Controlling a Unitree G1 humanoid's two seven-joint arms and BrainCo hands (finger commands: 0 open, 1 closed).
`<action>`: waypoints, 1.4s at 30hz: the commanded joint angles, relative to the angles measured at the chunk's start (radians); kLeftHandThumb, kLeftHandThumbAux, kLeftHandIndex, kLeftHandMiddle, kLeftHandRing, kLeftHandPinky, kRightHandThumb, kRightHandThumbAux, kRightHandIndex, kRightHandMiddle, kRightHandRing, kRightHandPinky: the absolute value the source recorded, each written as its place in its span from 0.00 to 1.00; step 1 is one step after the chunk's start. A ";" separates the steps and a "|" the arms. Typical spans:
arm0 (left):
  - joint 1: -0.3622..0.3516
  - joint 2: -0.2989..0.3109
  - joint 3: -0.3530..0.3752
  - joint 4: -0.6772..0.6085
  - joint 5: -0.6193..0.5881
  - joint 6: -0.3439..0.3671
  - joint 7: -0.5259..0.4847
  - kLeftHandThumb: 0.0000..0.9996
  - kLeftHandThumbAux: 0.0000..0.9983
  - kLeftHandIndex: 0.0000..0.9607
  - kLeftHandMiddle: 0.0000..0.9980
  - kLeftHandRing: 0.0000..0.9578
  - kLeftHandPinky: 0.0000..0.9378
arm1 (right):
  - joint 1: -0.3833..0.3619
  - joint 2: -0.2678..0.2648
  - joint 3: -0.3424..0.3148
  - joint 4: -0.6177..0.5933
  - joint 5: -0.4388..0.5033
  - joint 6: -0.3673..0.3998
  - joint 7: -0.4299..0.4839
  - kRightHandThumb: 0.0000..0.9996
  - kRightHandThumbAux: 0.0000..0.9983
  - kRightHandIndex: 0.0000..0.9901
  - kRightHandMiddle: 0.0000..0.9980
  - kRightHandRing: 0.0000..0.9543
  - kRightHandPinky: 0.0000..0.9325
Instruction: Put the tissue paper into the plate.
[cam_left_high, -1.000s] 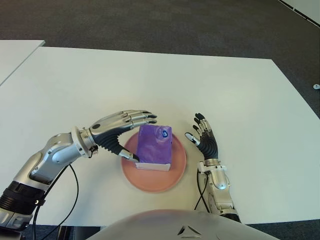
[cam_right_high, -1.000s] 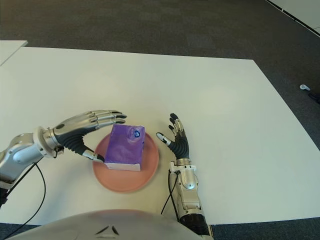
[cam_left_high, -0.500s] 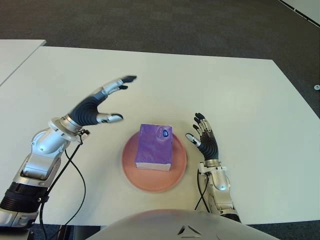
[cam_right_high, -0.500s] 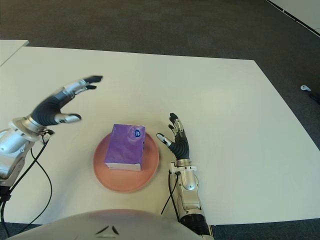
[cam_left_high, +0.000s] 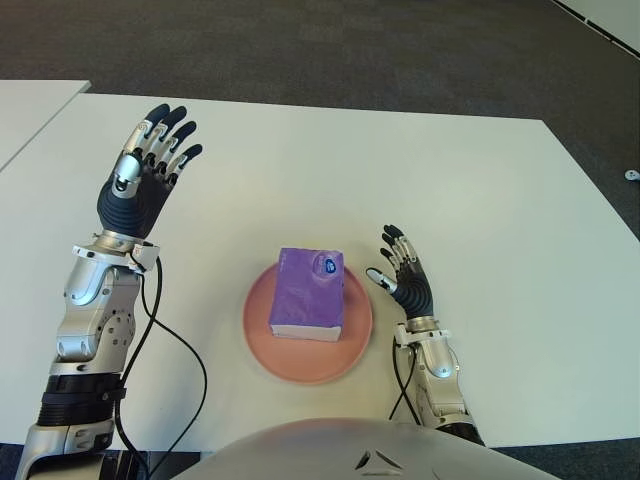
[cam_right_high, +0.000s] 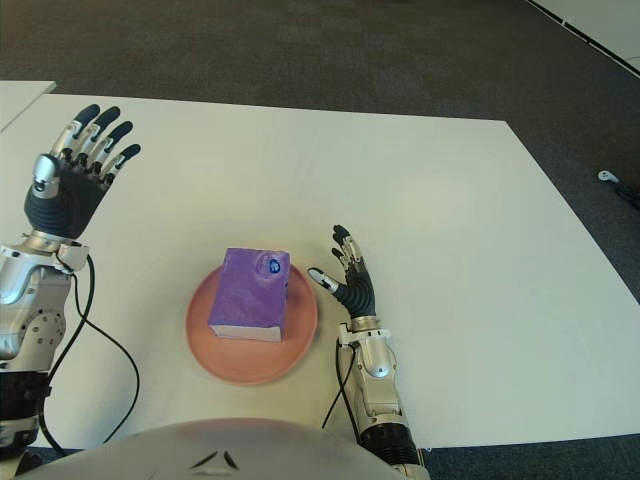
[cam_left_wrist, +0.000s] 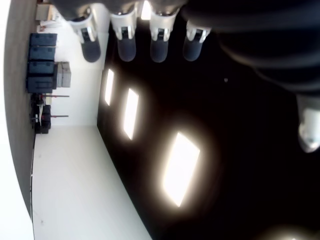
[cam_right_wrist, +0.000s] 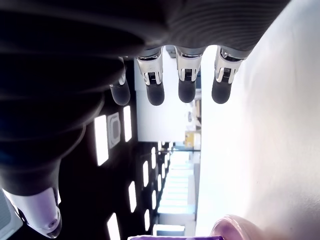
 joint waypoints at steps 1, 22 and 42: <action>0.021 -0.089 0.003 0.096 0.134 -0.018 0.070 0.00 0.47 0.00 0.00 0.00 0.00 | 0.084 -0.002 -0.016 0.208 0.020 0.038 0.016 0.00 0.69 0.00 0.00 0.00 0.00; 0.033 -0.310 -0.215 0.543 0.798 -0.207 0.452 0.00 0.47 0.00 0.00 0.00 0.00 | 0.090 0.008 -0.016 0.171 0.003 0.079 0.014 0.00 0.71 0.00 0.00 0.00 0.00; -0.054 -0.278 -0.251 1.000 0.891 -0.388 0.516 0.00 0.44 0.00 0.00 0.00 0.00 | 0.110 0.022 -0.007 0.144 -0.001 0.062 -0.025 0.00 0.67 0.00 0.00 0.00 0.00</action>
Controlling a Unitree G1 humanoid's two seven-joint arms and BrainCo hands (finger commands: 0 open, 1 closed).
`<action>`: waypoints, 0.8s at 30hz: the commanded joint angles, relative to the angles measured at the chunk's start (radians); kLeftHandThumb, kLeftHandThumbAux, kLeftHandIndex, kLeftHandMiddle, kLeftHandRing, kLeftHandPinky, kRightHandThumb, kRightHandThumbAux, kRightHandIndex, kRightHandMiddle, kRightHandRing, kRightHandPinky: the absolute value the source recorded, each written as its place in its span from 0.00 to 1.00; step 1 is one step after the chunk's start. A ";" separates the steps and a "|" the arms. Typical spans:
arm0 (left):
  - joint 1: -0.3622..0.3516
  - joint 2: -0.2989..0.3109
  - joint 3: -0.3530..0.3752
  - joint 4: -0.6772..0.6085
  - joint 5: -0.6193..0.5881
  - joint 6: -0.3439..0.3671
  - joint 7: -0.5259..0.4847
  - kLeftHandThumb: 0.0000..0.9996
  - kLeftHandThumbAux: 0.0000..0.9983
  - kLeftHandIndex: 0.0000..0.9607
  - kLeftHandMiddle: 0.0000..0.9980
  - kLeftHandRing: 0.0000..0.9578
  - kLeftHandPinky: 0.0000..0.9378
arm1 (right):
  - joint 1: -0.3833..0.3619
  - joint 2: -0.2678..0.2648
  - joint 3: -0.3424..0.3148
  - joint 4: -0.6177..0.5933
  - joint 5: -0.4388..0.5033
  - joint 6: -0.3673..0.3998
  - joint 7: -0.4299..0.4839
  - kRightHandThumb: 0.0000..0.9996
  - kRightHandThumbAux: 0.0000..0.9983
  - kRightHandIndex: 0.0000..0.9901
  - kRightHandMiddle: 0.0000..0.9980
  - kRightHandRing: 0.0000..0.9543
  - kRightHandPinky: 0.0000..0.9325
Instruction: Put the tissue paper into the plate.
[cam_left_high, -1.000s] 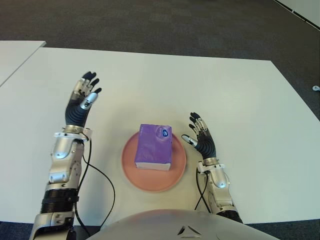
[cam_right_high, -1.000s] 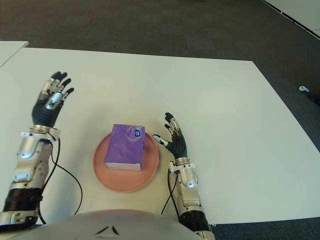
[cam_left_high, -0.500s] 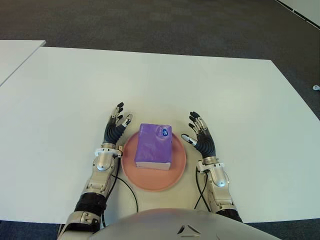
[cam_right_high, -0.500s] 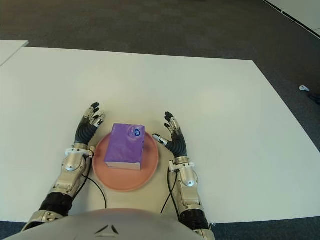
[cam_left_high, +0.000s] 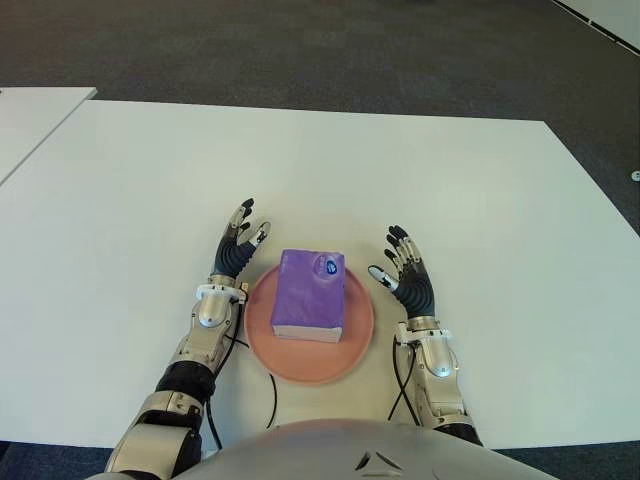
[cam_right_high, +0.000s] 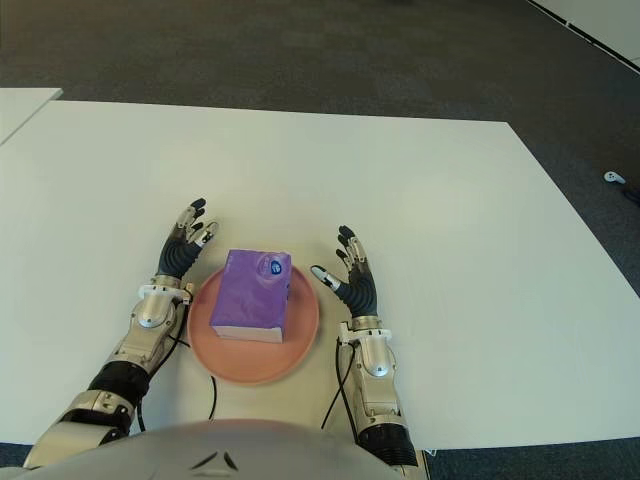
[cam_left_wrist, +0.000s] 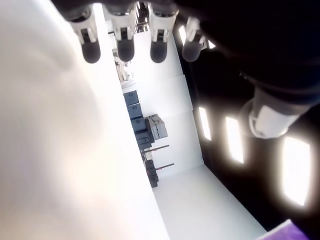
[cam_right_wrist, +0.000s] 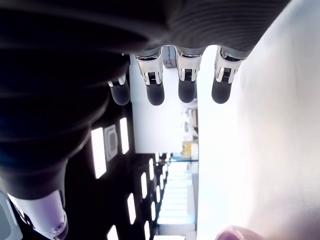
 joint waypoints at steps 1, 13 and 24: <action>0.100 -0.002 -0.032 0.202 0.067 -0.008 0.054 0.00 0.44 0.00 0.00 0.00 0.00 | 0.105 -0.001 0.003 0.160 0.001 0.026 0.012 0.00 0.67 0.00 0.00 0.00 0.00; 0.116 0.012 0.007 0.190 -0.007 -0.044 0.011 0.00 0.45 0.00 0.00 0.00 0.00 | 0.096 -0.001 -0.008 0.169 -0.012 0.035 -0.009 0.00 0.65 0.00 0.00 0.00 0.00; 0.159 0.017 0.068 0.025 -0.087 -0.032 -0.015 0.00 0.49 0.00 0.00 0.00 0.00 | 0.111 0.034 -0.016 0.122 -0.033 0.063 -0.090 0.00 0.65 0.00 0.00 0.00 0.00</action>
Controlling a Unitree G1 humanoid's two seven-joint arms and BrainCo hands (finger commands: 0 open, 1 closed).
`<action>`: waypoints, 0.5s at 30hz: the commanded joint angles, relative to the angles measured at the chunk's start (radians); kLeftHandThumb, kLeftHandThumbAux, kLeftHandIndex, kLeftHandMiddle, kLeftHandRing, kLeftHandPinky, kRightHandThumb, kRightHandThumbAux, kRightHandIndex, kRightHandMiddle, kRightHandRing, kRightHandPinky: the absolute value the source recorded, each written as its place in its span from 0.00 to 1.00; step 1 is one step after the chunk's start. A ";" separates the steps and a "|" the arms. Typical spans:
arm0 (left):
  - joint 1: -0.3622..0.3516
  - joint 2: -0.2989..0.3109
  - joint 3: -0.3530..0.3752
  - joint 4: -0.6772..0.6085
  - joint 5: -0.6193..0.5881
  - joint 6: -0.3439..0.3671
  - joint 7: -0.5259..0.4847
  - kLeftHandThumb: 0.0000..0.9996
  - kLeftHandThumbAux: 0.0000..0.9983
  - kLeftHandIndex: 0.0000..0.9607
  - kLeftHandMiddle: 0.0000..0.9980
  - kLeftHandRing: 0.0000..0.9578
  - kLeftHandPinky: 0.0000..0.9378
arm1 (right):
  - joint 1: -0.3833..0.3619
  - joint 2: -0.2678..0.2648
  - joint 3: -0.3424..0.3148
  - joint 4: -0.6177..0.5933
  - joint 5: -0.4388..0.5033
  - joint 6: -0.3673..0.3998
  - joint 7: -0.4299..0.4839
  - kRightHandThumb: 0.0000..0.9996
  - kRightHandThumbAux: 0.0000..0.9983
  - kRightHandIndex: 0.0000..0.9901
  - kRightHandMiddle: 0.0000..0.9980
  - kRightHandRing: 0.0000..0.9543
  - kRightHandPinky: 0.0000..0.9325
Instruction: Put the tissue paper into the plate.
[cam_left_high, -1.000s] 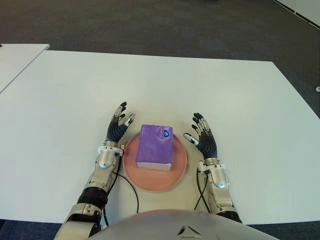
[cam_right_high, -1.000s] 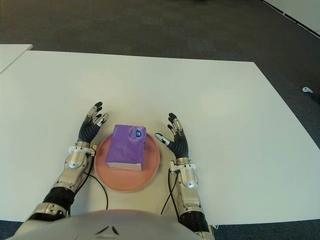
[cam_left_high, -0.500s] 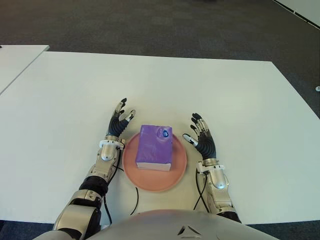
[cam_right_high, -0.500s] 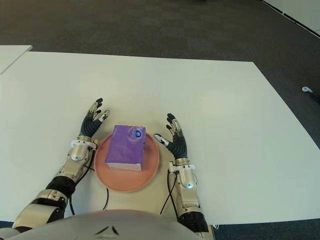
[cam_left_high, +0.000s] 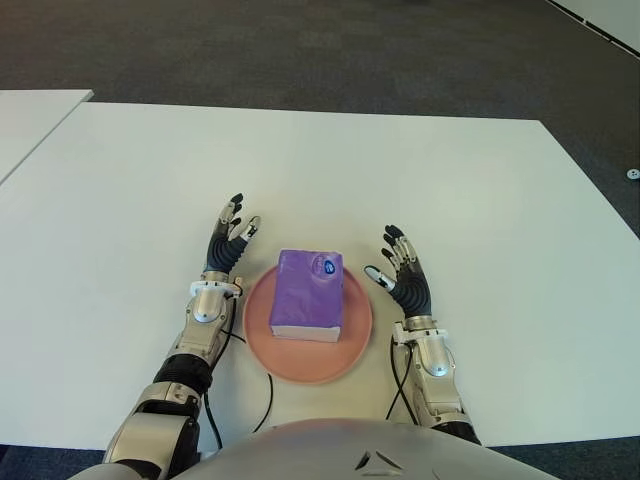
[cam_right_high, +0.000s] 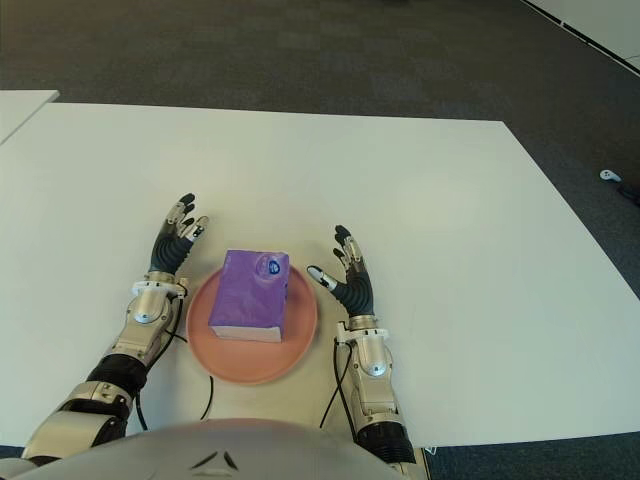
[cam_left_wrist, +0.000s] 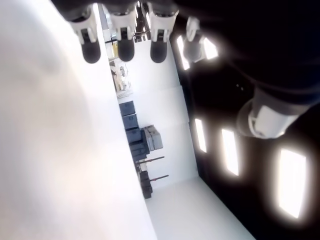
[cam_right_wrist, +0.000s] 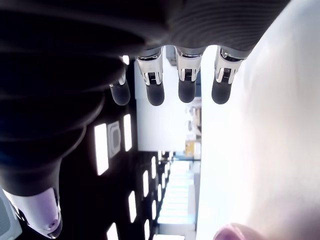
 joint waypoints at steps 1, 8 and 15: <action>0.163 0.002 0.024 -0.005 -0.014 0.019 -0.013 0.00 0.49 0.00 0.00 0.00 0.00 | 0.122 0.031 -0.014 0.096 0.008 0.087 -0.044 0.00 0.65 0.00 0.00 0.00 0.00; 0.194 -0.006 0.041 -0.079 0.004 0.086 0.021 0.00 0.51 0.00 0.00 0.00 0.00 | 0.140 0.051 -0.012 0.047 0.022 0.132 -0.064 0.00 0.66 0.00 0.00 0.00 0.00; 0.223 -0.015 0.047 -0.157 0.020 0.157 0.043 0.00 0.51 0.00 0.00 0.00 0.00 | 0.138 0.049 -0.002 0.052 0.020 0.098 -0.073 0.00 0.67 0.00 0.00 0.00 0.00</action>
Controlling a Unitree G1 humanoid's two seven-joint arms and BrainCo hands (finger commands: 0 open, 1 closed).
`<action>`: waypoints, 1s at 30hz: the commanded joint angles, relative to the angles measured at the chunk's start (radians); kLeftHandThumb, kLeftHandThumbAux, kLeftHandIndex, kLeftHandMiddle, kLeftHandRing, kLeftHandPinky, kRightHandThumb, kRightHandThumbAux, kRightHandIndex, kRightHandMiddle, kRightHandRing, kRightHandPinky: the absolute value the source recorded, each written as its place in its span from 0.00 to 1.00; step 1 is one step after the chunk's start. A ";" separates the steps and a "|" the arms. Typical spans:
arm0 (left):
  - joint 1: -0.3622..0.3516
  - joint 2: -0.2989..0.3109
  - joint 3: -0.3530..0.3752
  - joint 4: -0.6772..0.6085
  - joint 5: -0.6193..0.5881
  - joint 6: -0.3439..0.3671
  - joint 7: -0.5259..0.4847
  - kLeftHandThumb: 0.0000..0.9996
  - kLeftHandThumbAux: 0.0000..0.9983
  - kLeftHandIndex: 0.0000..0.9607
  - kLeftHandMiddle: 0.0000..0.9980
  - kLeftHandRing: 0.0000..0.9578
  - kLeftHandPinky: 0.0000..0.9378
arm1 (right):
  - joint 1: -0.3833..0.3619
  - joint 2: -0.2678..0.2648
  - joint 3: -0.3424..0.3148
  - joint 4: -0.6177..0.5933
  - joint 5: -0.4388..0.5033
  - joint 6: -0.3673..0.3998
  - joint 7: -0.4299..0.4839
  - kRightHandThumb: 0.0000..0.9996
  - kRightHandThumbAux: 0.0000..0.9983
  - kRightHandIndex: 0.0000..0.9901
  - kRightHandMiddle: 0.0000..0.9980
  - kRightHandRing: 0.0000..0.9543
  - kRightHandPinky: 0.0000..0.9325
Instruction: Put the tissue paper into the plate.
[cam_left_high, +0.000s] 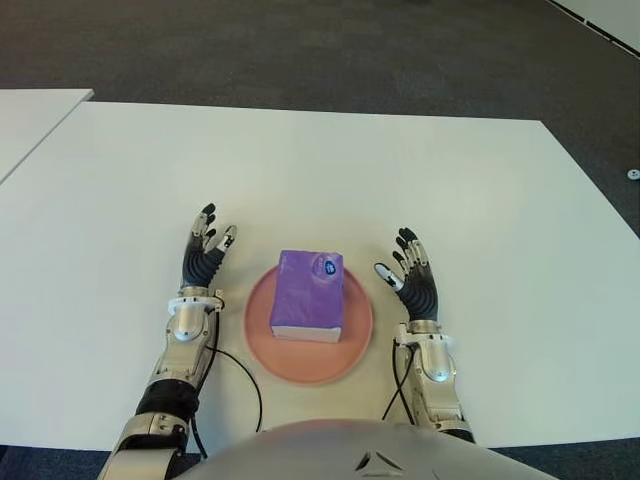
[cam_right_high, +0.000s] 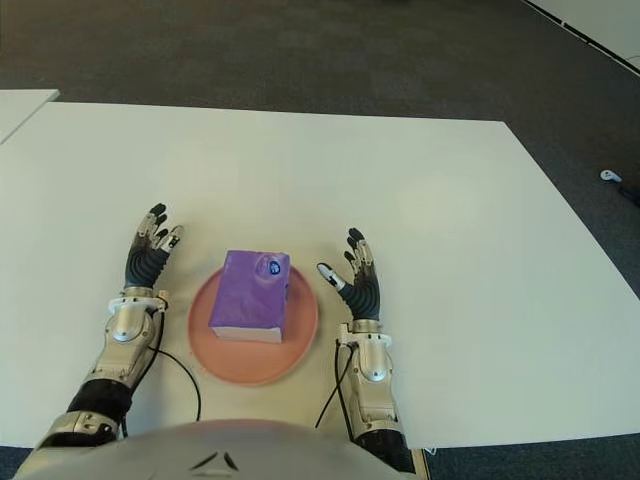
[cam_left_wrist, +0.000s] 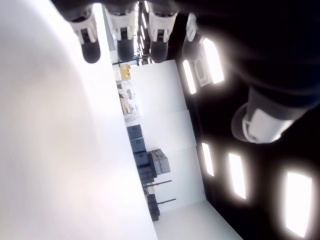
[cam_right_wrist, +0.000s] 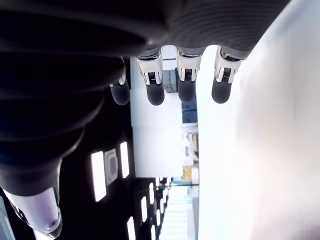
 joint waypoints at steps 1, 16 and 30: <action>0.092 -0.020 -0.004 0.007 0.027 0.065 0.016 0.00 0.51 0.00 0.00 0.00 0.00 | 0.098 0.022 0.003 0.106 0.005 0.052 -0.006 0.00 0.67 0.00 0.00 0.00 0.00; 0.130 -0.029 -0.009 -0.068 0.004 0.120 -0.030 0.00 0.49 0.00 0.00 0.00 0.00 | 0.069 0.016 0.000 0.146 0.008 0.032 -0.015 0.00 0.67 0.00 0.00 0.00 0.00; 0.189 -0.032 -0.017 -0.163 0.004 0.160 -0.064 0.00 0.51 0.00 0.00 0.00 0.00 | 0.049 0.012 0.003 0.169 0.019 -0.008 0.026 0.00 0.69 0.00 0.00 0.00 0.00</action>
